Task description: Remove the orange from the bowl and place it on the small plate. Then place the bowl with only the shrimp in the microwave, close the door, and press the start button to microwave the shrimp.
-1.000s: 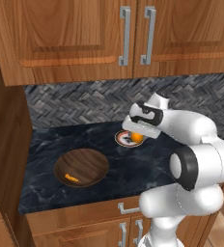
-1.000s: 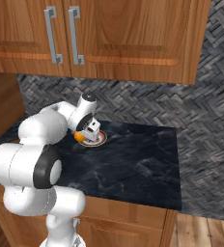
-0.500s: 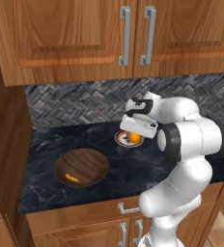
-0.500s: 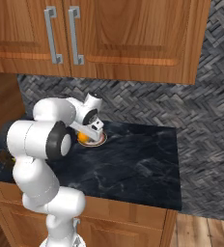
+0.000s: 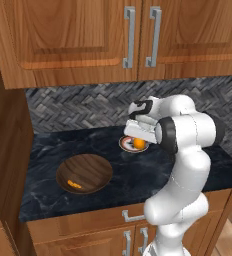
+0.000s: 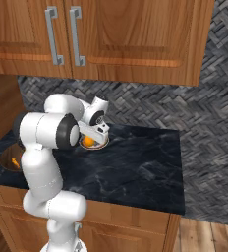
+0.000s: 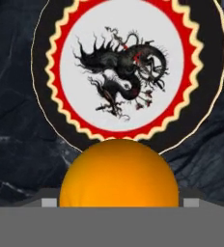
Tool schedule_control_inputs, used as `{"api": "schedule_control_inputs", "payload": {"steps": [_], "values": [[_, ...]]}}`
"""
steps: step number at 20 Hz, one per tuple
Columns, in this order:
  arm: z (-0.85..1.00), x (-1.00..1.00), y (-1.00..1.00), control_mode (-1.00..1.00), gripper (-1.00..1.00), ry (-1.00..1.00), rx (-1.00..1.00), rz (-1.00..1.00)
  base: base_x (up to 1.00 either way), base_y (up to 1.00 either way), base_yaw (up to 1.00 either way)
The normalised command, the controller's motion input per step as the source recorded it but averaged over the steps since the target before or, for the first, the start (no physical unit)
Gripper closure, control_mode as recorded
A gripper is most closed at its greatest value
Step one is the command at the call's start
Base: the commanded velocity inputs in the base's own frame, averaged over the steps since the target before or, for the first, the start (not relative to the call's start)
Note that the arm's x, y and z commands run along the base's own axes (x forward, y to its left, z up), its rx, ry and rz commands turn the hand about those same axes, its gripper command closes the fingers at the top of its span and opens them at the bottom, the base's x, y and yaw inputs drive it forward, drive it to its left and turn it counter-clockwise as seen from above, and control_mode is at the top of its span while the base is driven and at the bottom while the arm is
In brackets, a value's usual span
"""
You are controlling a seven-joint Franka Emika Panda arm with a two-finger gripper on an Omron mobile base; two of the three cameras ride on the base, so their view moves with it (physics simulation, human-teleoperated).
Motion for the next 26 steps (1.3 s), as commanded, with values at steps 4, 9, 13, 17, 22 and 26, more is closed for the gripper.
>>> {"api": "schedule_control_inputs", "payload": {"steps": [4, 9, 13, 17, 22, 26], "values": [[-0.23, 0.37, 0.0, -1.0, 1.0, 0.14, 0.0, 0.0, 0.0, 0.0, 0.0], [-0.19, 0.31, 0.0, -1.0, 1.0, 0.11, 0.0, 0.0, 0.0, 0.0, 0.0], [-0.34, 0.28, 0.0, -1.0, 1.0, 0.06, 0.0, 0.0, 0.0, 0.0, 0.0], [-0.29, 0.18, 0.0, -1.0, 1.0, 0.03, 0.0, 0.0, 0.0, 0.0, 0.0], [-0.05, 0.01, -0.01, -1.0, -1.0, 0.0, 0.0, 0.0, 0.0, 0.0, 0.0], [0.02, 0.0, -0.03, -1.0, -1.0, -0.01, 0.0, 0.0, 0.0, 0.0, 0.0]]}}
